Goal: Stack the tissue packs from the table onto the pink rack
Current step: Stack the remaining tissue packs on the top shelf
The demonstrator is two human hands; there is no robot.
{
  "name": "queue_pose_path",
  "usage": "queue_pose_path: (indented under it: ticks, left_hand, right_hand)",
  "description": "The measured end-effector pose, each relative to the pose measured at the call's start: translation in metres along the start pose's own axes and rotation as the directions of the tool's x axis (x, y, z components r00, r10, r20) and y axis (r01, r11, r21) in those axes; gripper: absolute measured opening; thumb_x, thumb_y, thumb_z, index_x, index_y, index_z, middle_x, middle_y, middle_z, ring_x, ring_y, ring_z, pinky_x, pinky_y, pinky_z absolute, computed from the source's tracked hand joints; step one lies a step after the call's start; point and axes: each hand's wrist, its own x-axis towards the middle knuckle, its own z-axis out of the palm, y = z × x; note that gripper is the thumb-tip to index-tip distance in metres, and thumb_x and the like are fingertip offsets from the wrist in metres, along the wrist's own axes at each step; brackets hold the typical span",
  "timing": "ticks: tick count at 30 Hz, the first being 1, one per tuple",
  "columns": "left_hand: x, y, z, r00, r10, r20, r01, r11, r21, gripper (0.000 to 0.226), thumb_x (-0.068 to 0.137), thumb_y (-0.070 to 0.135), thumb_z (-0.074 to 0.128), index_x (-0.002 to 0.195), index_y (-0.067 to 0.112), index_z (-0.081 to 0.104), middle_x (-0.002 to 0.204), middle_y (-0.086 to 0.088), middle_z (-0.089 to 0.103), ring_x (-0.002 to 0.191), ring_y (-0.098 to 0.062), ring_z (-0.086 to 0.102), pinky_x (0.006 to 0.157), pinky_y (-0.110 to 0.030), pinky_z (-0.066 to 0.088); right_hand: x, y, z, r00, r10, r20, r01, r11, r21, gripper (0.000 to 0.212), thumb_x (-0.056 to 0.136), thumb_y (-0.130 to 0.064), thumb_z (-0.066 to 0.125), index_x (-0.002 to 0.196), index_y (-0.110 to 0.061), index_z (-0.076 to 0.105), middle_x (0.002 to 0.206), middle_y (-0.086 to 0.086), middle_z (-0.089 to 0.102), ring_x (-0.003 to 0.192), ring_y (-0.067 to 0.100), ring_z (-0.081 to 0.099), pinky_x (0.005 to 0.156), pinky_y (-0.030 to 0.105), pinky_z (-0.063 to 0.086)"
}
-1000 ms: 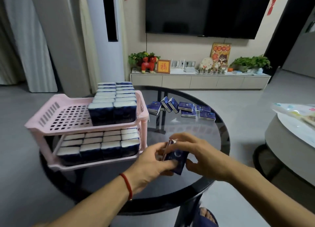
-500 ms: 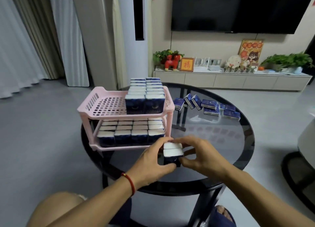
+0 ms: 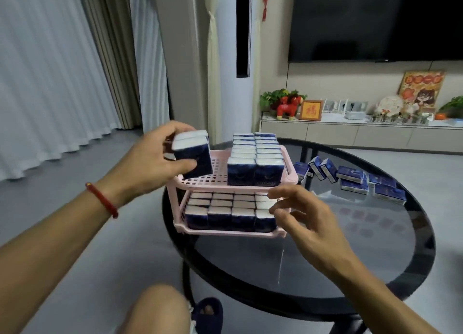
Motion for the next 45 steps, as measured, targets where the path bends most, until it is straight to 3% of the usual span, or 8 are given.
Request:
queue_pose_path:
  ticks: [4, 13, 20, 24, 29, 33, 45]
  left_hand:
    - [0.054, -0.028, 0.006, 0.996, -0.075, 0.053, 0.069, 0.992, 0.104, 0.059, 0.081, -0.007, 0.077, 0.129, 0.024, 0.061, 0.118, 0.006, 0.065, 0.112, -0.008, 0.061, 0.094, -0.038, 0.058]
    - [0.127, -0.054, 0.065, 0.965, -0.229, 0.125, 0.231, 0.973, 0.002, 0.059, 0.081, -0.013, 0.073, 0.131, 0.015, 0.060, 0.120, -0.009, 0.066, 0.113, -0.027, 0.065, 0.099, -0.045, 0.056]
    - [0.133, -0.064, 0.083, 0.980, -0.144, 0.137, 0.128, 0.985, 0.117, 0.065, 0.085, -0.003, 0.073, 0.142, 0.021, 0.053, 0.130, -0.003, 0.062, 0.121, -0.023, 0.059, 0.099, -0.037, 0.053]
    - [0.129, -0.065, 0.084, 0.978, -0.119, 0.170, 0.082, 0.975, 0.208, 0.065, 0.083, 0.005, 0.079, 0.138, 0.027, 0.053, 0.130, -0.001, 0.063, 0.120, -0.023, 0.059, 0.102, -0.044, 0.053]
    - [0.128, -0.064, 0.083, 0.968, -0.171, 0.185, 0.122, 0.960, 0.252, 0.101, 0.084, 0.010, 0.081, 0.162, 0.025, 0.018, 0.155, -0.010, 0.047, 0.140, -0.032, 0.048, 0.113, -0.043, 0.044]
    - [0.127, -0.061, 0.082, 0.967, -0.178, 0.185, 0.123, 0.953, 0.277, 0.110, 0.084, 0.017, 0.083, 0.163, 0.023, 0.007, 0.153, -0.012, 0.049, 0.136, -0.033, 0.050, 0.104, -0.037, 0.044]
    - [0.127, -0.063, 0.076, 0.968, -0.172, 0.182, 0.119, 0.956, 0.267, 0.116, 0.080, 0.014, 0.086, 0.164, 0.019, 0.007, 0.157, -0.013, 0.044, 0.137, -0.032, 0.050, 0.114, -0.041, 0.042]
  right_hand:
    - [0.003, 0.009, 0.006, 0.998, 0.047, -0.038, -0.049, 0.997, -0.053, 0.028, 0.093, -0.006, 0.064, 0.103, -0.031, 0.071, 0.104, -0.012, 0.073, 0.085, 0.019, 0.072, 0.079, 0.048, 0.059]
    - [0.007, 0.021, 0.011, 0.992, 0.097, -0.077, -0.104, 0.990, -0.092, 0.032, 0.090, -0.002, 0.063, 0.095, -0.033, 0.074, 0.081, -0.007, 0.074, 0.074, 0.019, 0.070, 0.071, 0.044, 0.058]
    - [0.009, 0.024, 0.012, 0.995, 0.068, -0.076, -0.079, 0.986, -0.146, 0.040, 0.089, -0.001, 0.062, 0.097, -0.039, 0.070, 0.080, -0.008, 0.070, 0.073, 0.017, 0.069, 0.068, 0.033, 0.057]
    - [0.009, 0.022, 0.012, 0.996, 0.056, -0.069, -0.068, 0.982, -0.175, 0.041, 0.089, 0.001, 0.061, 0.097, -0.039, 0.070, 0.089, -0.017, 0.069, 0.075, 0.015, 0.069, 0.067, 0.030, 0.056]
    - [0.008, 0.020, 0.011, 0.995, 0.072, -0.066, -0.083, 0.979, -0.185, 0.041, 0.092, -0.001, 0.061, 0.098, -0.041, 0.068, 0.092, -0.024, 0.069, 0.078, 0.011, 0.069, 0.068, 0.029, 0.057]
    - [0.007, 0.021, 0.009, 0.994, 0.083, -0.077, -0.096, 0.979, -0.181, 0.041, 0.091, -0.001, 0.061, 0.097, -0.041, 0.069, 0.089, -0.021, 0.069, 0.077, 0.012, 0.069, 0.066, 0.029, 0.057]
    - [0.008, 0.026, 0.001, 0.991, 0.091, -0.095, -0.106, 0.979, -0.172, 0.038, 0.090, 0.001, 0.060, 0.099, -0.034, 0.071, 0.082, -0.009, 0.072, 0.073, 0.012, 0.068, 0.064, 0.027, 0.056]
